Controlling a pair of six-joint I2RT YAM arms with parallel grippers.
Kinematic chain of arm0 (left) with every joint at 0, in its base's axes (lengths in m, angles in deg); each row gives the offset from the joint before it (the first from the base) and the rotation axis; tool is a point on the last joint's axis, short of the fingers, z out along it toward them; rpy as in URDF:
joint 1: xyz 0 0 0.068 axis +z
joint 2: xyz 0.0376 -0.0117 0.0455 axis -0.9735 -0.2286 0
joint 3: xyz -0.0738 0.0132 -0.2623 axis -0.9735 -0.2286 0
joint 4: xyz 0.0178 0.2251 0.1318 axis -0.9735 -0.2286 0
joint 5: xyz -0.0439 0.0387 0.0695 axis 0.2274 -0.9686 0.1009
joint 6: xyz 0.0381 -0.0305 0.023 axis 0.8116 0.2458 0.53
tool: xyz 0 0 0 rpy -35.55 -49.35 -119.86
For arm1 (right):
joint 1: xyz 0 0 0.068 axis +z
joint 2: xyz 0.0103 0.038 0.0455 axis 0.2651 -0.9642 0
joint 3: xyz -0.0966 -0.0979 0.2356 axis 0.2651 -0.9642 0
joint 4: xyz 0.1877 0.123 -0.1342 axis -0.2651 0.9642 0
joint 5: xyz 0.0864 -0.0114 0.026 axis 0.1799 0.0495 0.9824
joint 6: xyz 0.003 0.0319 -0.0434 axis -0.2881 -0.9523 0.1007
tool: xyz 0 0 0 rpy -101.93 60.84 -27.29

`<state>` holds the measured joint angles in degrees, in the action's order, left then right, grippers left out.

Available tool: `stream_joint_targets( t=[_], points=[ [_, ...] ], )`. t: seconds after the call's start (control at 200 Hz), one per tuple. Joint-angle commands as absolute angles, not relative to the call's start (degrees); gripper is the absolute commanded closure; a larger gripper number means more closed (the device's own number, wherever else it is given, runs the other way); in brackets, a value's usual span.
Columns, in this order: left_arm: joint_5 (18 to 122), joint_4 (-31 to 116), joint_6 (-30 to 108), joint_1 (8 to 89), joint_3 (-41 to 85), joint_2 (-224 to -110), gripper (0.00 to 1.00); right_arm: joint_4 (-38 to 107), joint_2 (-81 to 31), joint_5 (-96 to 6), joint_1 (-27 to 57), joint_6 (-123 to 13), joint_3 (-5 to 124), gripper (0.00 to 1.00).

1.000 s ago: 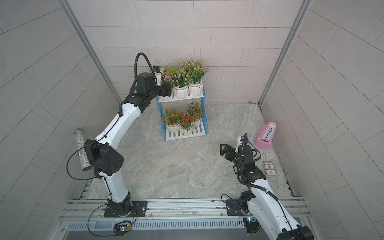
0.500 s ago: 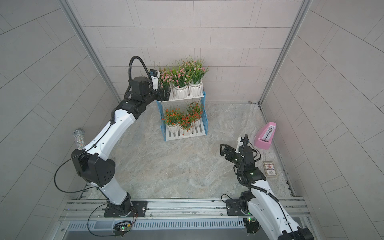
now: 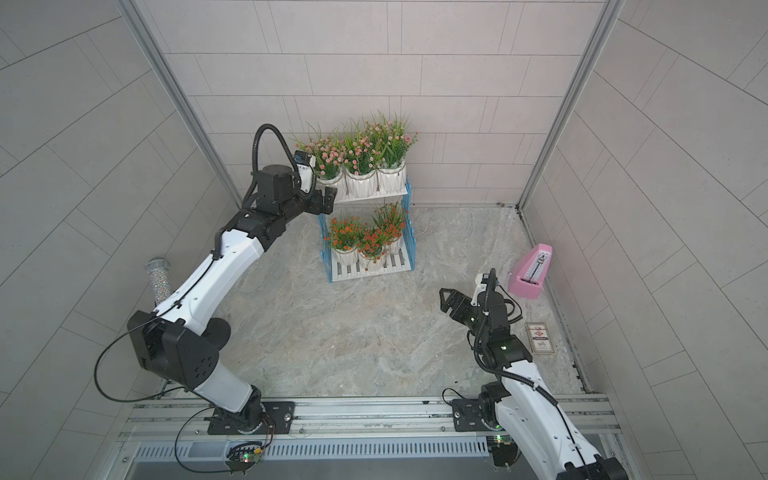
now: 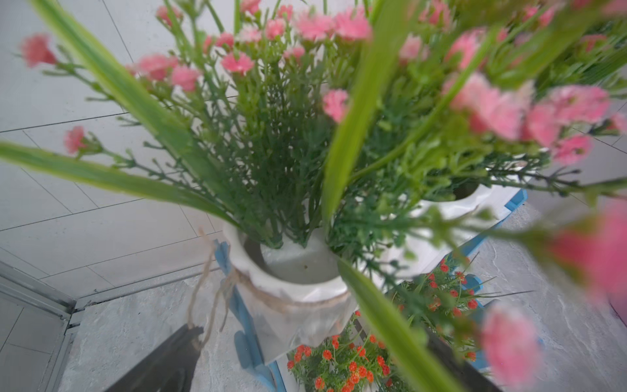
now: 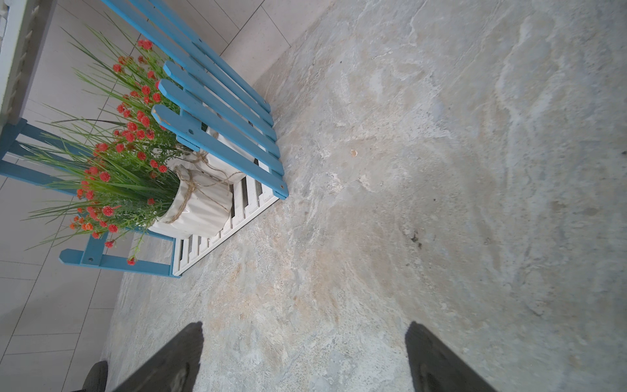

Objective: Place the baby's breath potted plants on the rack by color
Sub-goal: Reset both arms

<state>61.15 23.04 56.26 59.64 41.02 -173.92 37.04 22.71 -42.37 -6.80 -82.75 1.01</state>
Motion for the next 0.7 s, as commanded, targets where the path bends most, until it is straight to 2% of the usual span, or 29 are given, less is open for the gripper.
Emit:
stream_joint_targets(
  t=[0.0,0.2,0.385,0.485,0.695],
  points=[
    [62.13,24.50,53.86,61.59,37.56,-169.56,0.00,36.23,21.24,-42.47,-6.29,-80.54,1.50,0.03],
    [65.83,25.81,47.18,68.50,27.08,-165.94,0.00,35.00,5.50,-40.57,-3.31,-73.69,10.00,0.00],
    [67.49,27.70,42.95,76.59,17.12,-165.63,0.00,38.98,-4.61,-43.98,-0.96,-65.93,20.95,0.01],
    [63.02,30.27,44.35,77.93,12.09,-165.82,0.00,39.18,-6.36,-47.33,-1.92,-61.06,23.53,0.01],
    [53.85,37.92,50.50,78.40,3.87,-172.07,0.00,38.29,-10.73,-47.15,-10.01,-54.86,27.35,0.01]
  ],
)
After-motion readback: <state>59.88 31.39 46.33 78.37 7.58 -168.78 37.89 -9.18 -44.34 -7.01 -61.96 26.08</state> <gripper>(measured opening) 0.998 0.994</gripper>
